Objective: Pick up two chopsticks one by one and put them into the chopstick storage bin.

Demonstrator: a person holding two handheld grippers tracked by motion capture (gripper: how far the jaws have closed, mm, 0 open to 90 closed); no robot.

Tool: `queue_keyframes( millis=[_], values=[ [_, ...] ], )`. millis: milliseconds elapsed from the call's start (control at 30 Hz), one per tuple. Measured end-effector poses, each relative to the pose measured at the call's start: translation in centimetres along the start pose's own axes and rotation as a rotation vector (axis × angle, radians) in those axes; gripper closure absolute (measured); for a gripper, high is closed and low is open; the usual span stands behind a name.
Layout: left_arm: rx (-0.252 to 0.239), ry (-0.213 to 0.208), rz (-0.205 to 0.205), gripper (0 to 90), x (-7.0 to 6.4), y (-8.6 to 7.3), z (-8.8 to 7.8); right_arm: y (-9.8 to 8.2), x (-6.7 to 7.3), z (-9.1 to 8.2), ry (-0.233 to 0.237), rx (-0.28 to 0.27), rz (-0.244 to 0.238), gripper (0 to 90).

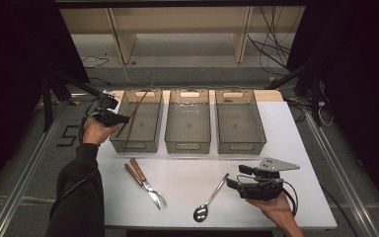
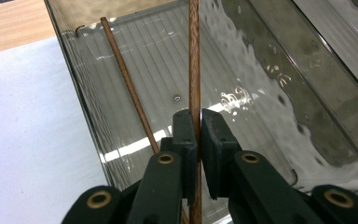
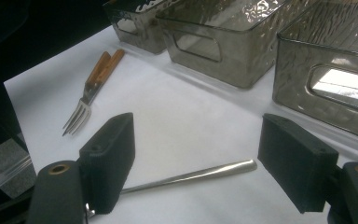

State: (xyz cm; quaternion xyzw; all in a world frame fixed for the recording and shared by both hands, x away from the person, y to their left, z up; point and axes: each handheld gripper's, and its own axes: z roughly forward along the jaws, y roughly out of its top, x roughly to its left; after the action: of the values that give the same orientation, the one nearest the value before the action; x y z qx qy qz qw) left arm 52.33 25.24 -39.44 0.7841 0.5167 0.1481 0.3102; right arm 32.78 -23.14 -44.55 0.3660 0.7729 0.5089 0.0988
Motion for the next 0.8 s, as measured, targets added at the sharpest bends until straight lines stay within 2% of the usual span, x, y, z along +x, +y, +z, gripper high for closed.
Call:
queue_keyframes(
  millis=[167, 267, 333, 500, 700, 800],
  values=[
    [0.003, 0.014, 0.001, 84.0, 0.0, 0.0, 0.3, 0.0, 0.0, 0.0, 0.001, 0.001, -0.001, 27.7],
    [-0.025, 0.032, -0.007, 81.2, -0.1, 0.0, 0.3, 0.0, 0.0, 0.0, 0.001, 0.001, 0.003, 27.7],
    [-0.025, 0.032, -0.014, 67.8, -0.2, 0.0, 0.2, 0.0, 0.0, 0.0, 0.000, 0.001, 0.003, 27.7],
    [-0.055, 0.027, -0.041, 44.8, -0.5, 0.1, -0.4, 0.0, 0.0, 0.0, 0.000, 0.002, 0.003, 27.7],
    [-0.083, -0.024, -0.036, 31.8, -1.6, -0.2, -1.6, 0.0, 0.0, -0.1, 0.000, -0.001, 0.003, 27.7],
    [-0.104, -0.063, -0.008, 27.0, -2.6, -0.7, -2.4, 0.1, 0.0, -0.2, -0.001, -0.003, 0.002, 27.7]
  ],
)
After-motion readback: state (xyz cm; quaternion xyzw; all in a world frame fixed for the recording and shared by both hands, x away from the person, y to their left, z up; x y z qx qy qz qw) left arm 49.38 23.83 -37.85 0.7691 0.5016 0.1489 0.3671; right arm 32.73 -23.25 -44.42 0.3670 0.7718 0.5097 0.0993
